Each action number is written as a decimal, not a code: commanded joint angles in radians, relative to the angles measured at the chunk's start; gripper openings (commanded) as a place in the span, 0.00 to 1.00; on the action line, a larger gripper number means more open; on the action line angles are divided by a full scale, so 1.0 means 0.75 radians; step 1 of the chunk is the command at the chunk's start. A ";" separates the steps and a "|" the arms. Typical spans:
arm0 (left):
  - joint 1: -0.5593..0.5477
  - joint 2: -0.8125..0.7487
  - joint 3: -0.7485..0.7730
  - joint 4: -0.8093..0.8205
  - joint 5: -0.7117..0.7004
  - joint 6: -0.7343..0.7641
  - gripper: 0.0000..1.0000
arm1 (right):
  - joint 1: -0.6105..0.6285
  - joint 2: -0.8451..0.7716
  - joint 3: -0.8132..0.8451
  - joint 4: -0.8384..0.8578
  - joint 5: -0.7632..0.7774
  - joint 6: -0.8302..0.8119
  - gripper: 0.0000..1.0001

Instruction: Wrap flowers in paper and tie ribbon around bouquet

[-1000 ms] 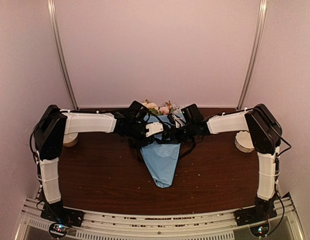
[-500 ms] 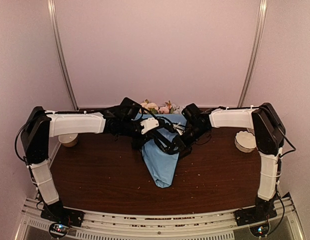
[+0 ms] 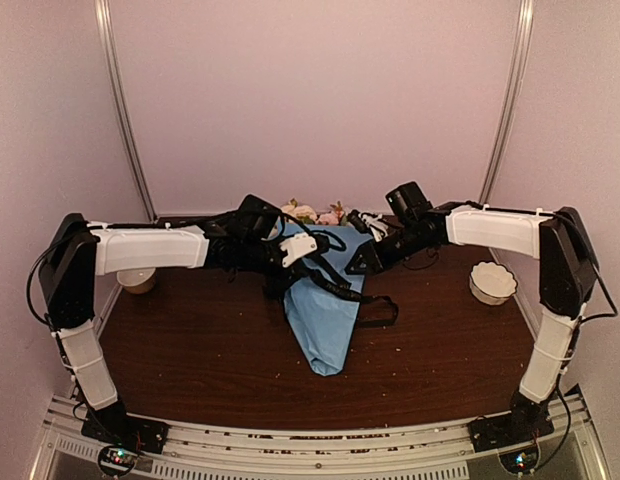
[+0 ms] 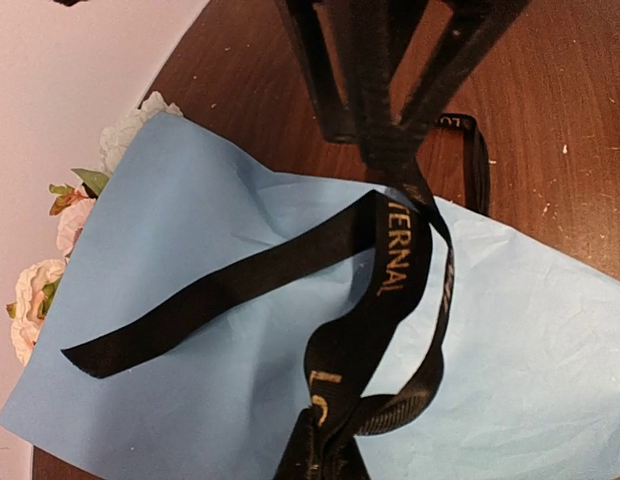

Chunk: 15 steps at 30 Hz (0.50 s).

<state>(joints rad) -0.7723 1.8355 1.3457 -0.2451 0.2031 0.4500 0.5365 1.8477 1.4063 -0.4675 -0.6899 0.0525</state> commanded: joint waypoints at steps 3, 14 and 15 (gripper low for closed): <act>0.006 -0.048 -0.013 0.077 0.033 -0.029 0.00 | -0.004 0.116 0.006 0.100 0.151 0.197 0.36; 0.007 -0.056 -0.008 0.089 0.067 -0.049 0.00 | 0.090 0.296 0.098 0.078 -0.128 0.155 0.28; 0.007 -0.058 -0.013 0.095 0.074 -0.053 0.00 | 0.098 0.289 0.087 0.090 -0.161 0.138 0.27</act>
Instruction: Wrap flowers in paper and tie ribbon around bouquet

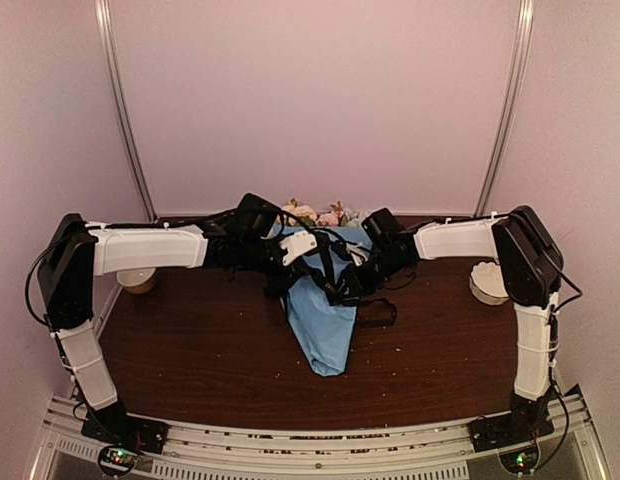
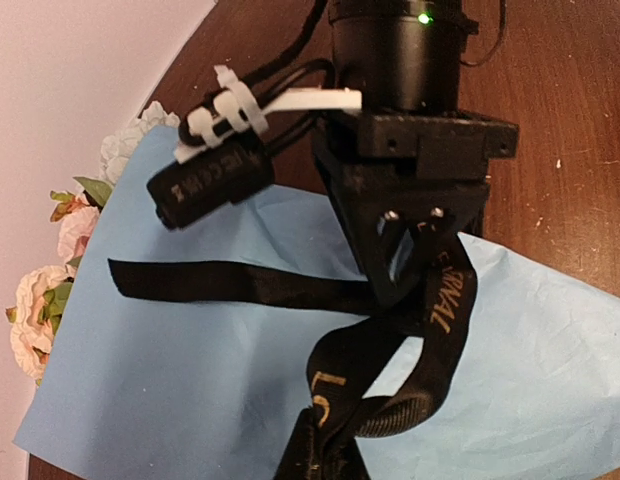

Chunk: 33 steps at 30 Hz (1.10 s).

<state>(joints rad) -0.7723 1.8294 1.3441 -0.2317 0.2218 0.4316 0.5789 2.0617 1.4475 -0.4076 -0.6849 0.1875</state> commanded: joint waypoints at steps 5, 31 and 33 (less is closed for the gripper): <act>0.006 -0.045 -0.030 0.096 0.051 -0.033 0.00 | 0.075 -0.035 -0.008 -0.043 -0.302 -0.178 0.23; 0.007 0.102 0.023 0.114 -0.030 -0.147 0.00 | 0.070 -0.642 -0.692 0.772 0.270 0.378 0.34; 0.007 0.108 0.026 0.117 -0.031 -0.153 0.00 | 0.173 -0.645 -0.743 0.842 0.347 0.413 0.35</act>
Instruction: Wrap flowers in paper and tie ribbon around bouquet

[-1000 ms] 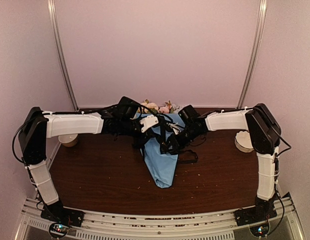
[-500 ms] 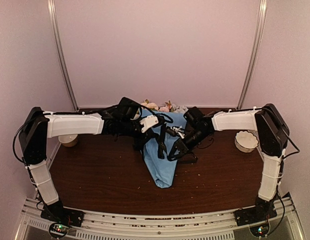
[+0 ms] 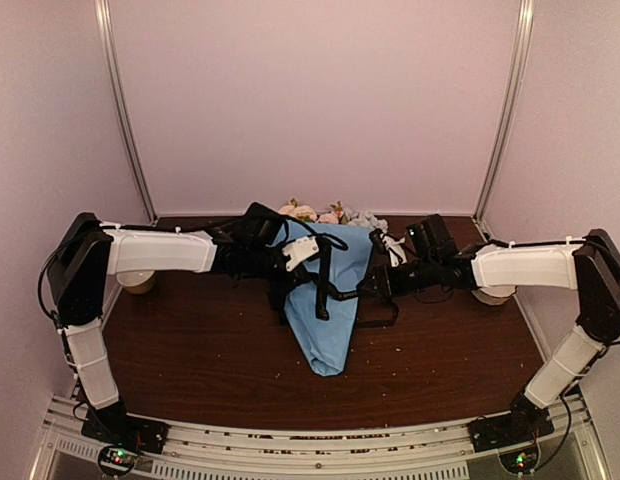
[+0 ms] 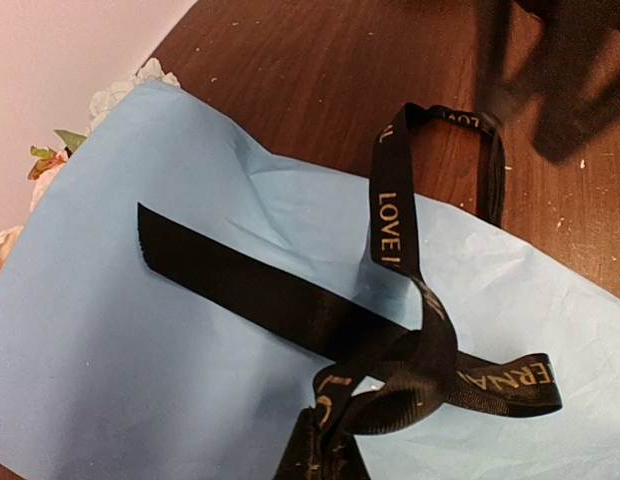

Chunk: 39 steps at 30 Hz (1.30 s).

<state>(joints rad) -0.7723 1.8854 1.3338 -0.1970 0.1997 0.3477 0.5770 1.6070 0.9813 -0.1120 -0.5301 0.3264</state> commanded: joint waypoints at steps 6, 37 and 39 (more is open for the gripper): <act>0.008 0.032 0.042 0.052 -0.002 -0.056 0.00 | 0.343 0.093 -0.095 0.510 0.409 0.324 0.48; 0.053 -0.253 0.002 -0.267 0.279 0.092 0.69 | 0.176 0.116 -0.127 0.462 0.292 0.268 0.00; 0.086 -0.335 -0.117 -0.223 0.219 0.085 0.66 | 0.166 0.115 -0.119 0.451 0.273 0.254 0.00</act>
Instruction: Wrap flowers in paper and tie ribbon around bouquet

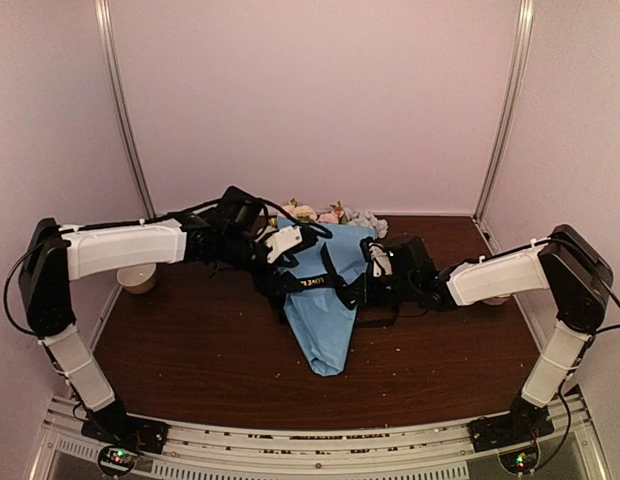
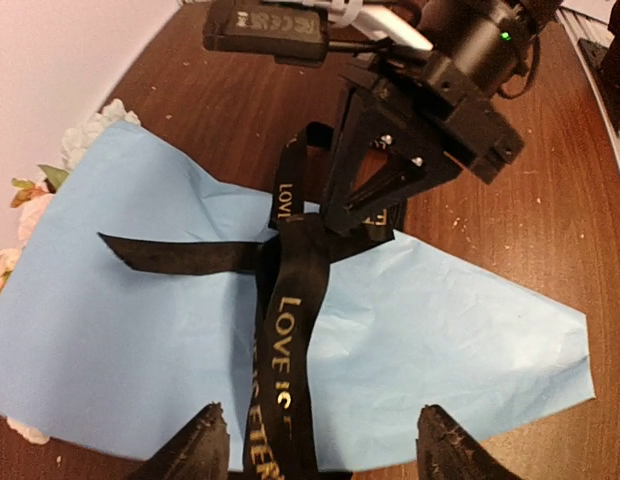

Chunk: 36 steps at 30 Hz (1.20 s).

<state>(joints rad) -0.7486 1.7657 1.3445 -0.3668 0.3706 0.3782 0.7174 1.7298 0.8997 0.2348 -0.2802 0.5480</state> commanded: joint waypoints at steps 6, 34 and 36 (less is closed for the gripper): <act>0.174 -0.168 -0.383 0.183 -0.273 0.033 0.40 | -0.024 -0.038 0.029 -0.032 -0.090 -0.067 0.00; 0.131 0.137 -0.349 0.441 -0.304 0.077 0.00 | -0.026 -0.126 0.118 -0.266 -0.245 -0.118 0.00; 0.141 0.096 -0.384 0.457 -0.340 0.051 0.00 | -0.026 -0.168 0.138 -0.369 -0.352 -0.156 0.00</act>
<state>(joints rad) -0.6479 1.9079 1.0878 -0.0933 0.1669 0.4576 0.6998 1.6859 0.9459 0.0998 -0.4114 0.4805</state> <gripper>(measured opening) 0.012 0.007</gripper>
